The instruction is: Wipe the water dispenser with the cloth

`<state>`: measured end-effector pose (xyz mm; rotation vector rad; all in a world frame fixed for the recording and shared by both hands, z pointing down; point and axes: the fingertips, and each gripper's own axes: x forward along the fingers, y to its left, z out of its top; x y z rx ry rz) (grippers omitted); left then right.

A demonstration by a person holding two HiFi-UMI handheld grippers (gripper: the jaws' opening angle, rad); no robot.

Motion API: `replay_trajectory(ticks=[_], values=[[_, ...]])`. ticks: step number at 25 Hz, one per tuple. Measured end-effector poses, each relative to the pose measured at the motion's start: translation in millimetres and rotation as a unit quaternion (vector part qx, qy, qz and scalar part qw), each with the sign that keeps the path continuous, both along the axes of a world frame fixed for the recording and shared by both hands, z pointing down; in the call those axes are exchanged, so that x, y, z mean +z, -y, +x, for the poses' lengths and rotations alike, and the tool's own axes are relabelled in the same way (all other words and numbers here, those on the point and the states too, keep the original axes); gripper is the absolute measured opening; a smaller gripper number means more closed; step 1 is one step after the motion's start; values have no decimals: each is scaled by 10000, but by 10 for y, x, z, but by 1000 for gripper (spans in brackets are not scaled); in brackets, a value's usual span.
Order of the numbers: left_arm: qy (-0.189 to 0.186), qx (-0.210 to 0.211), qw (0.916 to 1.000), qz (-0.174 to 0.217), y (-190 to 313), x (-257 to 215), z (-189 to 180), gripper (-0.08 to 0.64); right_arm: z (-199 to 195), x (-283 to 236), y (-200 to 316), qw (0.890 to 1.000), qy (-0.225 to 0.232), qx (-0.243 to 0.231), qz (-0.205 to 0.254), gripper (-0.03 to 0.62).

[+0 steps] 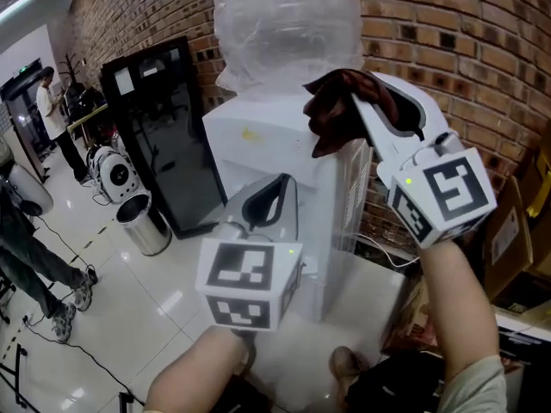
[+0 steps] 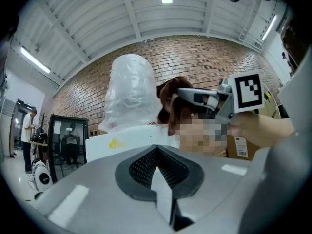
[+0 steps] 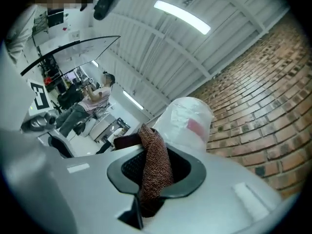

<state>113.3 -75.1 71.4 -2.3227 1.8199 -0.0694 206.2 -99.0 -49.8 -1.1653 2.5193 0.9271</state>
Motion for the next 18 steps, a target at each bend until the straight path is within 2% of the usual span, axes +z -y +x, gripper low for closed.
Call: replay_trajectory(ticks=[5, 8, 14, 18], values=[[-119, -142, 9998, 80, 120, -248, -14, 0, -383, 169, 552, 9948, -931, 58, -404, 75], [-142, -113, 9998, 9, 193, -232, 42, 0, -416, 374, 583, 9921, -1172, 94, -445, 75], [-169, -38, 9997, -168, 113, 214, 221, 0, -152, 661, 288, 9979, -486, 38, -424, 74], [-313, -66, 9981, -519, 68, 746, 179, 0, -79, 1069, 203, 9973, -364, 143, -621, 75]])
